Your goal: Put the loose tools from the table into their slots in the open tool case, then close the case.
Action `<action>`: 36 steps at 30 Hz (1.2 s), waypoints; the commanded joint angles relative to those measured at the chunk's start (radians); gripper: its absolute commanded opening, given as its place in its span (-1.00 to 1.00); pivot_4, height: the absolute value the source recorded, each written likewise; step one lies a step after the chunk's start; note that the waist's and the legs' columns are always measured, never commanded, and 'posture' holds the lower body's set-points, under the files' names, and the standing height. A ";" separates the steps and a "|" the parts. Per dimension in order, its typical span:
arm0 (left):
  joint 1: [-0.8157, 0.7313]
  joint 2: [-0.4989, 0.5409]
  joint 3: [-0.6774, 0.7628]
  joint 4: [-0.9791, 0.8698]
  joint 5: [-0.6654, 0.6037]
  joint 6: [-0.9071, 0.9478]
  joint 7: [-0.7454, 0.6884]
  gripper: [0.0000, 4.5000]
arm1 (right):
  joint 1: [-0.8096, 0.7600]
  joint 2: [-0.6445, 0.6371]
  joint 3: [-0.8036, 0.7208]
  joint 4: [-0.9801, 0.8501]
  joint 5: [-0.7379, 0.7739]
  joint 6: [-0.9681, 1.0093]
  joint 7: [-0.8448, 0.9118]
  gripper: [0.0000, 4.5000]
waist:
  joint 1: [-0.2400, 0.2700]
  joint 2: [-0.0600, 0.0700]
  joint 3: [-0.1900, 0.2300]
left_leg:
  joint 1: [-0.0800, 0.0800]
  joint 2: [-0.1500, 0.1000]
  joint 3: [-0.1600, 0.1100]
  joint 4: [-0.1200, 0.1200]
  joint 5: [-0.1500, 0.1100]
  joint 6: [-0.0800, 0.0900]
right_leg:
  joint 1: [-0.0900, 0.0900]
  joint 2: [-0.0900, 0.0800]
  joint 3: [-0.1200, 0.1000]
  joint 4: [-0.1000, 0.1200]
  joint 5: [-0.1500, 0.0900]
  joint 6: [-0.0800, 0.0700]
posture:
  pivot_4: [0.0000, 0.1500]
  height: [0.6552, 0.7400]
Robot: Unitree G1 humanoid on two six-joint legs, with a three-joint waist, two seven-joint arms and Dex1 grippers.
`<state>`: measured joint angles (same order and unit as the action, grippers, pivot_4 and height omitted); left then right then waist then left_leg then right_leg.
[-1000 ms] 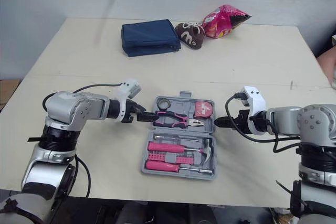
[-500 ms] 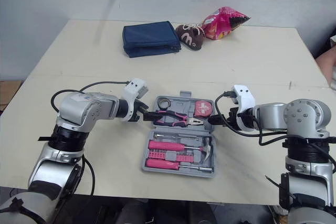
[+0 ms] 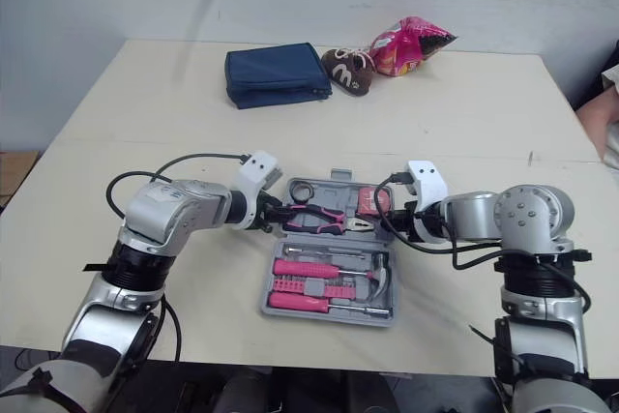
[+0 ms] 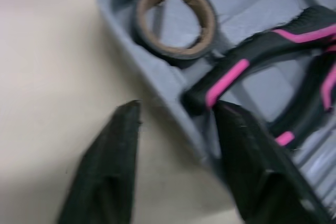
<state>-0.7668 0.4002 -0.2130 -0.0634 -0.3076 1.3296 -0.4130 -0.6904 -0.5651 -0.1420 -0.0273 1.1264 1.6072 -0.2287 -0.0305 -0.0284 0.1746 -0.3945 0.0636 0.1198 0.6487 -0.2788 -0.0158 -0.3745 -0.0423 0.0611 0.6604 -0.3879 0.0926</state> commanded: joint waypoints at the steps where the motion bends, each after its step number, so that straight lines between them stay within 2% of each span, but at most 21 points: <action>1: 0.040 -0.018 0.013 0.003 -0.008 0.002 -0.002 -0.69 | 0.030 0.041 -0.056 -0.026 -0.048 0.007 -0.035 -1.00 | 0.000 0.000 -0.002 | 0.001 0.000 0.000 0.000 0.000 0.000 | 0.001 0.000 0.000 0.000 0.000 0.000 | 1.00 1.00; 4: 0.058 -0.056 0.078 -0.017 -0.035 -0.042 -0.010 -0.70 | 0.041 0.068 -0.093 -0.105 -0.078 -0.043 0.000 -1.00 | 0.000 0.000 -0.002 | 0.003 0.000 0.001 0.000 0.000 0.000 | 0.002 0.000 0.000 0.000 0.000 0.000 | 1.00 1.00; 8: 0.100 -0.093 0.161 -0.047 -0.051 -0.217 -0.039 -0.70 | 0.097 0.004 -0.033 -0.285 -0.157 -0.222 0.151 -1.00 | 0.003 0.000 -0.002 | 0.001 -0.001 0.001 -0.001 0.000 0.000 | 0.001 0.000 0.000 0.000 0.000 0.000 | 1.00 1.00; 12: 0.154 -0.099 0.193 -0.046 -0.016 -0.514 -0.084 -0.71 | 0.187 -0.019 -0.016 -0.384 -0.249 -0.408 0.273 -1.00 | 0.003 0.000 -0.001 | -0.004 -0.001 0.000 0.000 0.000 0.000 | -0.003 0.000 -0.001 -0.002 0.000 0.001 | 1.00 1.00; 16: 0.236 -0.066 0.174 -0.004 0.050 -0.887 -0.178 -0.72 | 0.354 -0.094 0.068 -0.452 -0.487 -0.773 0.457 -1.00 | 0.003 0.000 -0.001 | -0.009 -0.001 0.000 -0.001 -0.001 -0.001 | -0.008 0.001 -0.001 -0.004 0.001 0.001 | 1.00 1.00; 22: 0.296 -0.038 0.127 0.103 0.175 -1.260 -0.207 -0.72 | 0.542 -0.101 0.125 -0.301 -0.740 -1.183 0.598 -1.00 | 0.003 0.000 -0.001 | -0.011 -0.001 0.002 0.000 -0.002 0.000 | -0.009 0.001 0.000 -0.005 0.001 0.001 | 1.00 1.00; 25: 0.312 -0.028 0.098 0.140 0.212 -1.453 -0.243 -0.72 | 0.627 -0.100 0.156 -0.160 -0.881 -1.521 0.681 -1.00 | 0.000 0.000 -0.001 | -0.009 -0.001 0.002 0.001 -0.001 0.001 | -0.007 0.001 0.000 -0.004 0.001 0.002 | 1.00 1.00; 27: 0.315 -0.017 0.085 0.165 0.242 -1.561 -0.250 -0.72 | 0.652 -0.101 0.175 -0.086 -0.934 -1.678 0.734 -1.00 | 0.001 0.000 -0.001 | -0.005 -0.001 0.002 0.001 -0.001 0.002 | -0.004 0.002 0.000 -0.004 0.001 0.002 | 1.00 1.00; 31: 0.341 0.020 0.051 0.194 0.281 -1.721 -0.294 -0.72 | 0.692 -0.080 0.173 0.041 -1.021 -1.882 0.721 -1.00 | 0.001 0.000 -0.001 | 0.000 -0.001 0.003 0.000 -0.002 0.002 | 0.001 0.001 0.000 -0.005 0.001 0.002 | 1.00 1.00; 35: 0.381 0.077 0.031 0.221 0.292 -1.837 -0.346 -0.72 | 0.701 -0.066 0.148 0.136 -1.149 -2.091 0.626 -1.00 | 0.001 0.000 -0.001 | 0.008 0.000 0.004 -0.002 -0.004 0.002 | 0.009 0.001 0.001 -0.007 0.001 0.002 | 1.00 1.00; 36: 0.384 0.086 0.034 0.228 0.299 -1.864 -0.337 -0.72 | 0.700 -0.060 0.146 0.147 -1.136 -2.119 0.635 -1.00 | 0.001 0.000 -0.001 | 0.010 0.001 0.003 -0.001 -0.004 0.002 | 0.013 0.001 0.000 -0.008 0.001 0.002 | 1.00 1.00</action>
<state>-0.3869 0.4719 -0.1611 0.1757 -0.0257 -0.4616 -0.7149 -0.0127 -0.6157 0.0144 0.0647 0.0645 -0.4769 0.4030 -0.0294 -0.0282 0.1736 -0.3832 0.0641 0.1225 0.6476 -0.2833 -0.0133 -0.3598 -0.0413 0.0611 0.6520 -0.3866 0.0941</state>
